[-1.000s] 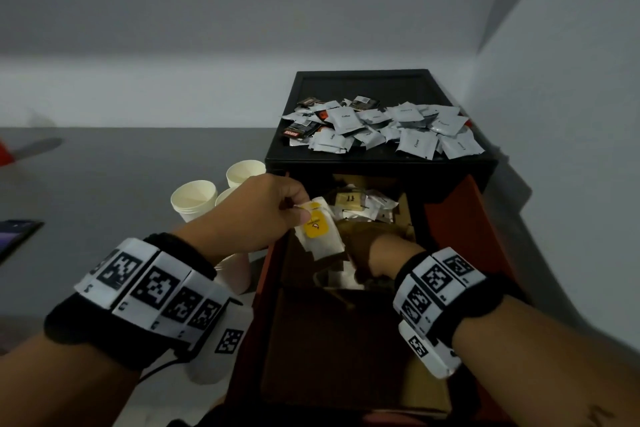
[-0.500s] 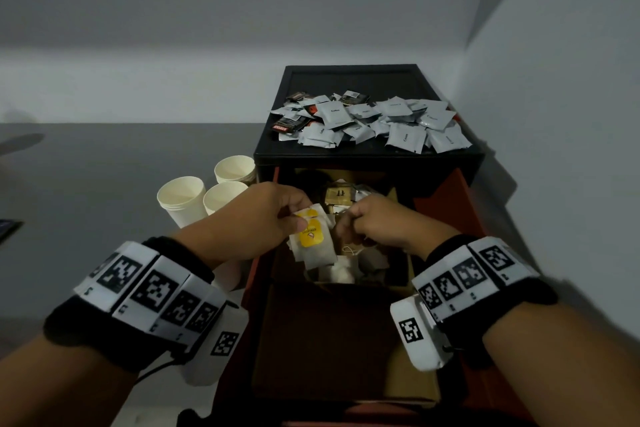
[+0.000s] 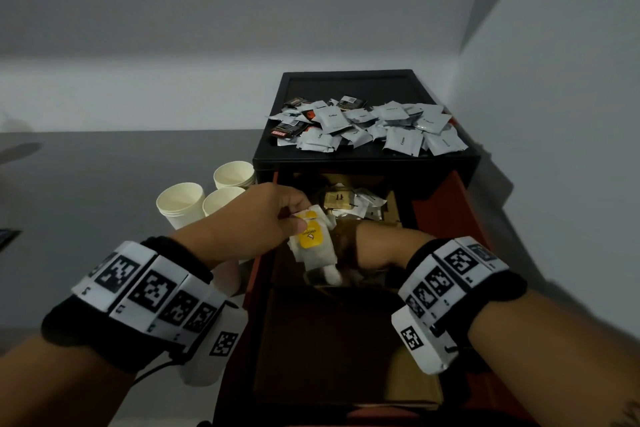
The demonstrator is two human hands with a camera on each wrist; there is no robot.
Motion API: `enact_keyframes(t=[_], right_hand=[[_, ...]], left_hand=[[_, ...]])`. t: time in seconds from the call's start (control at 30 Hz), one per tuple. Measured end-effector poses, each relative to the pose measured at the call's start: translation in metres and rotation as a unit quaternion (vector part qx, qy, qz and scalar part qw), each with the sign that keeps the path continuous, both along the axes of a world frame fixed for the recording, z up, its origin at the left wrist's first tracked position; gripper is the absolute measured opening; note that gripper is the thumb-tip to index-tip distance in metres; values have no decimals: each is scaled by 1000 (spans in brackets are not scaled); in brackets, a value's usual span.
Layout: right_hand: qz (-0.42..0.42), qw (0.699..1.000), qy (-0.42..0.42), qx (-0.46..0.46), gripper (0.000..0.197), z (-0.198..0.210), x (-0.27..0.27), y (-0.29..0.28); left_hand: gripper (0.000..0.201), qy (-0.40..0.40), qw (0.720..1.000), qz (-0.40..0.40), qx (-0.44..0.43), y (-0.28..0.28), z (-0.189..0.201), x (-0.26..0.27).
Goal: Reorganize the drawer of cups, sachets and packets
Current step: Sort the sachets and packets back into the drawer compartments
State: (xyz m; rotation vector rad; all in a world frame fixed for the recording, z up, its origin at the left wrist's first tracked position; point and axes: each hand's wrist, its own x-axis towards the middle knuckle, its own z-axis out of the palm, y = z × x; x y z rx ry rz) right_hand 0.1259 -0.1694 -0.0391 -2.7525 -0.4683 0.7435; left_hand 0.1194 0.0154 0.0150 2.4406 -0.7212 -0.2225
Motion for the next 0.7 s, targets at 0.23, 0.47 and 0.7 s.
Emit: enact_keyframes(t=[0.23, 0.47, 0.7], right_hand=[[-143, 952, -143, 228, 16, 23, 2, -13], [-151, 911, -169, 345, 23, 43, -16, -1], [-113, 922, -68, 364, 21, 53, -32, 16]], left_hand=[[17, -1, 1000, -9, -6, -5, -3, 0], [22, -32, 999, -10, -22, -4, -2, -4], [12, -48, 999, 4, -1, 6, -11, -7]])
